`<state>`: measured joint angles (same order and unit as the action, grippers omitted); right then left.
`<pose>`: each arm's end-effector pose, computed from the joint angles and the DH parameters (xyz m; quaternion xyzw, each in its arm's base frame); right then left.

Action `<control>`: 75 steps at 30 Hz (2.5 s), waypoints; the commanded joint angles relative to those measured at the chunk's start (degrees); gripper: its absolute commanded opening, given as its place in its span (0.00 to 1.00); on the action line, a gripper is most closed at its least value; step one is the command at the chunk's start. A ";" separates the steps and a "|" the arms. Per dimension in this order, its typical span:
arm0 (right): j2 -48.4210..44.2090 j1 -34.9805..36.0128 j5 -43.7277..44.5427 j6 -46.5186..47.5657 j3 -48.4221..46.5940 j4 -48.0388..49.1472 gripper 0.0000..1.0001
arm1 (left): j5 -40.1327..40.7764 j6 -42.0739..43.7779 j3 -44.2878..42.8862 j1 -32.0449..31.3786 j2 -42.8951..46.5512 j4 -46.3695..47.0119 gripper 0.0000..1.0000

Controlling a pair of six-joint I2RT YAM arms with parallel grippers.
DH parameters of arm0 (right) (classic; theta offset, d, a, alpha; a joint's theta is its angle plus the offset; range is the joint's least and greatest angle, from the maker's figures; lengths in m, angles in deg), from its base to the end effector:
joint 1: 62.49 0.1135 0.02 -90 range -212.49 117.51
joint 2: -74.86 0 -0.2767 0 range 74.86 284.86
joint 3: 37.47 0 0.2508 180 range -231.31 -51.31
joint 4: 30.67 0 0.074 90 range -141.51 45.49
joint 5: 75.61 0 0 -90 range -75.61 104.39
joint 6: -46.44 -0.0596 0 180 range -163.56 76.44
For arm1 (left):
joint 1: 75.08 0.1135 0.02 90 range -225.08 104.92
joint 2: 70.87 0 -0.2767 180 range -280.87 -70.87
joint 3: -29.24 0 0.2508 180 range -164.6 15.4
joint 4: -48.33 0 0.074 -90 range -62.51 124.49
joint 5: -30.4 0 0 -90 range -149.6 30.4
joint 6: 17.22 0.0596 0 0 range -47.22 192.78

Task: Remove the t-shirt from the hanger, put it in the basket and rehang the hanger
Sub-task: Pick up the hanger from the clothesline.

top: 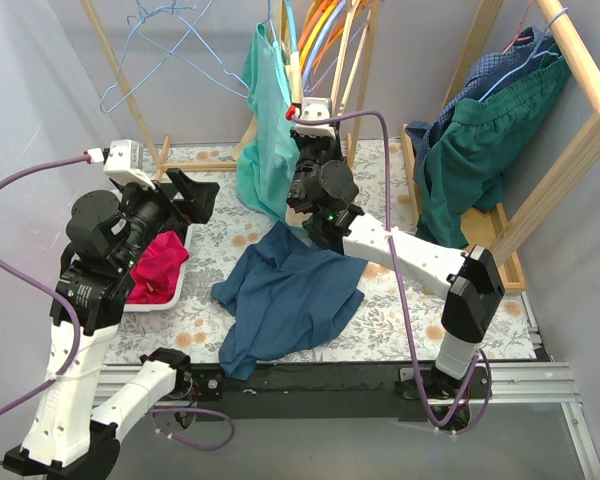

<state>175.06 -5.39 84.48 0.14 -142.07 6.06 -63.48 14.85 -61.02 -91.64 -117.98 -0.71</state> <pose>0.2589 0.2971 0.4671 0.0723 0.6187 -0.1489 0.7680 0.1401 -0.0459 0.4741 -0.2409 0.7022 -0.4252 0.5177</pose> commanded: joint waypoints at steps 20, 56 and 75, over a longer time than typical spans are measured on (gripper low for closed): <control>22.25 -1.99 12.53 20.05 -27.68 27.96 0.01 | -0.52 -0.43 -2.33 0.03 2.20 -3.56 0.93; 8.88 -4.54 -0.12 -15.56 -24.38 -19.09 0.01 | -1.48 -1.75 -1.27 0.12 2.20 -2.77 0.93; 8.08 -9.11 -5.74 -42.29 -29.12 -53.10 0.01 | -1.57 -2.01 -1.19 0.12 2.64 -3.21 0.93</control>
<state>185.86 -12.91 82.68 -32.75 -169.28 -38.20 -64.57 12.90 -61.48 -91.66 -115.65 -3.27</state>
